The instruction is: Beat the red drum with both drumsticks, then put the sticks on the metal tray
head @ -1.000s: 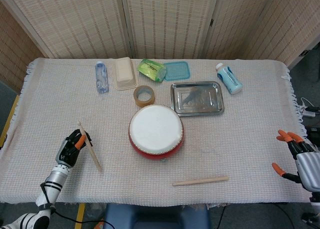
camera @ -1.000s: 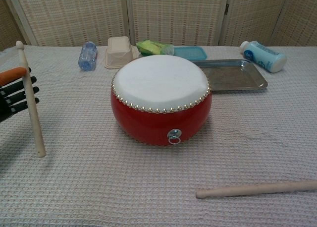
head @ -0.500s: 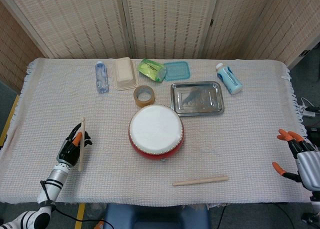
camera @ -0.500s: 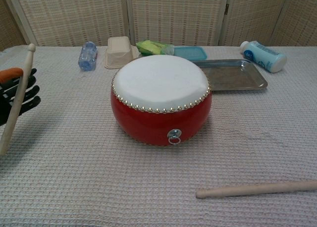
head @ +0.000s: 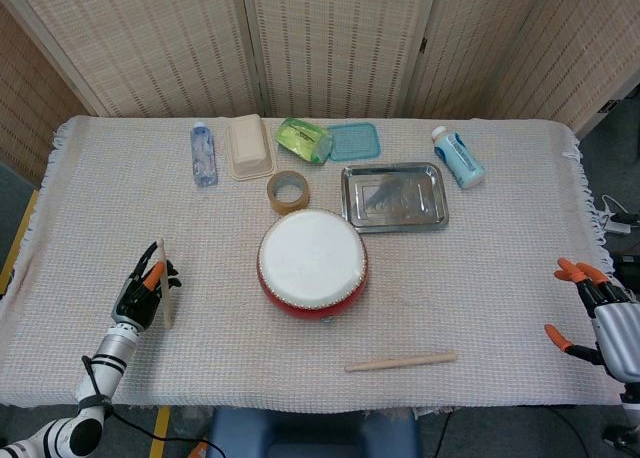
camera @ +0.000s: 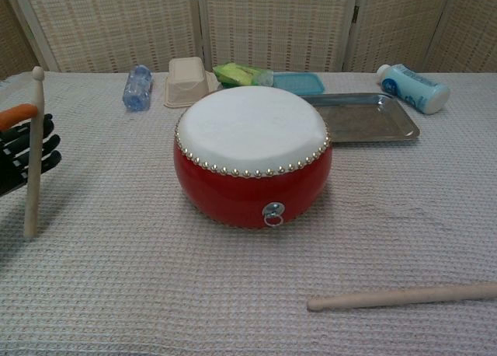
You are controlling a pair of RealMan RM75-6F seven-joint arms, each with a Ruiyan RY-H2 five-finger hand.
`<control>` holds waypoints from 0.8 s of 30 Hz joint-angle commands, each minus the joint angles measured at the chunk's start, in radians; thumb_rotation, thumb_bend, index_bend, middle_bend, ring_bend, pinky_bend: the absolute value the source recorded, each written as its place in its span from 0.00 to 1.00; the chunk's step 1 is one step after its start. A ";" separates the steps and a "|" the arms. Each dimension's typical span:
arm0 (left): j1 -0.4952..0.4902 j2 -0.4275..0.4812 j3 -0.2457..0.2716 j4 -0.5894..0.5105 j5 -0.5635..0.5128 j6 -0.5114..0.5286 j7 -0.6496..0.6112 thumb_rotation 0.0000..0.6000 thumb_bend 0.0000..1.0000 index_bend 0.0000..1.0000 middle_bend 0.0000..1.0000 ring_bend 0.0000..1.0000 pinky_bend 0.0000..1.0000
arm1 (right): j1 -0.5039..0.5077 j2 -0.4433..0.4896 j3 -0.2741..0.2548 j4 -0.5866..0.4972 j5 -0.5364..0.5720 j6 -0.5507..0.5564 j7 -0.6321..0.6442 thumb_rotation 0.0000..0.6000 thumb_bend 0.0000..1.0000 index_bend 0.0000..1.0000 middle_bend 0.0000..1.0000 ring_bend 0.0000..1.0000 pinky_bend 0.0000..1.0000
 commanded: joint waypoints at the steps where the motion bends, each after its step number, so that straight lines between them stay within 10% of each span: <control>1: 0.006 -0.003 -0.006 0.002 -0.002 0.004 0.013 1.00 0.34 0.13 0.50 0.48 0.56 | 0.000 0.000 0.000 0.000 0.000 0.000 0.001 1.00 0.18 0.10 0.23 0.11 0.29; 24: 0.093 -0.019 0.059 0.027 0.107 0.168 0.174 1.00 0.27 0.54 0.72 0.65 0.63 | -0.002 0.007 -0.004 -0.019 -0.012 0.006 -0.006 1.00 0.18 0.10 0.23 0.11 0.29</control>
